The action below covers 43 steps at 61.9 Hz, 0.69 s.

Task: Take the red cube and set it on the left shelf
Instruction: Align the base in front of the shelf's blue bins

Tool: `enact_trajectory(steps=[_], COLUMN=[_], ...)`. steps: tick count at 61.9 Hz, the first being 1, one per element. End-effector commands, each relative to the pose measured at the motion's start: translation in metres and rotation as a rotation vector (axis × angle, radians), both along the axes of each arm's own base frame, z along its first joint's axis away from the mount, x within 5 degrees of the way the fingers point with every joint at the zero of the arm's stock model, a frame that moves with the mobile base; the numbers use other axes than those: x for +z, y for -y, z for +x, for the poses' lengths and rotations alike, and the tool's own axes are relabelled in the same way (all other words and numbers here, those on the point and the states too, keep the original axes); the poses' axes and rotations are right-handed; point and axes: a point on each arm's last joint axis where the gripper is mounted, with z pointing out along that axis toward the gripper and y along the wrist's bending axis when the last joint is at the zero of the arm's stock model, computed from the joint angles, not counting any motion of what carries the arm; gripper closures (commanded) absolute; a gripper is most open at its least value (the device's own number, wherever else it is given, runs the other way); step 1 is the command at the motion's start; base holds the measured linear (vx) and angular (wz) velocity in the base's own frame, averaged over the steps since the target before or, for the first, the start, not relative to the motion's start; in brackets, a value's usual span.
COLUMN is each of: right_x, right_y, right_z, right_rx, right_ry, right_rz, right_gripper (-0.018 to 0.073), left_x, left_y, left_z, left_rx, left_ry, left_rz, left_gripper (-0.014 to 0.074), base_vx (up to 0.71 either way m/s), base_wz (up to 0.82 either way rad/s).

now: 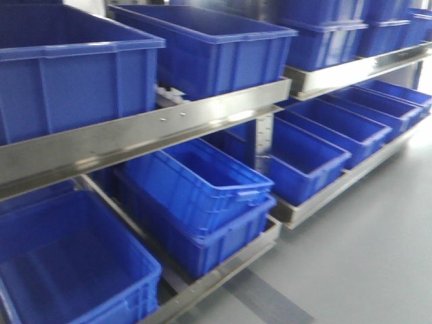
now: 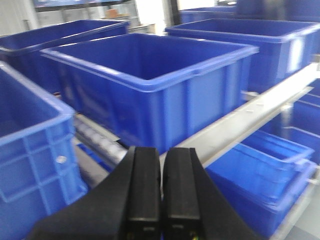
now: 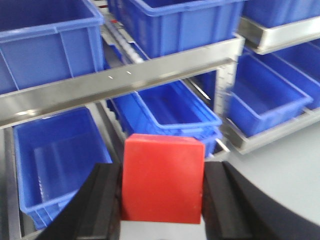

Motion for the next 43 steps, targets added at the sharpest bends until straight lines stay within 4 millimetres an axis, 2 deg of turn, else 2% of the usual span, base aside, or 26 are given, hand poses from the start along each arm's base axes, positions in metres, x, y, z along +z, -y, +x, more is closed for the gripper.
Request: enact_trajectory(steps=[1, 43], right_x=[0.0180, 0.0180], right_y=[-0.0002, -0.0002], right_z=[0.0010, 0.0010], right_rx=[0.002, 0.002], right_ry=[0.121, 0.121], right_rz=[0.016, 0.016], right_gripper=[0.0502, 0.0502], left_x=[0.0009, 0.0009], left_y=[0.0000, 0.0000], left_z=[0.0000, 0.0000], left_rx=[-0.001, -0.001], left_ry=[0.072, 0.072], left_rz=[-0.005, -0.005], left_gripper=[0.0491, 0.0491], base_vx=[0.41, 0.32], base_wz=[0.48, 0.59])
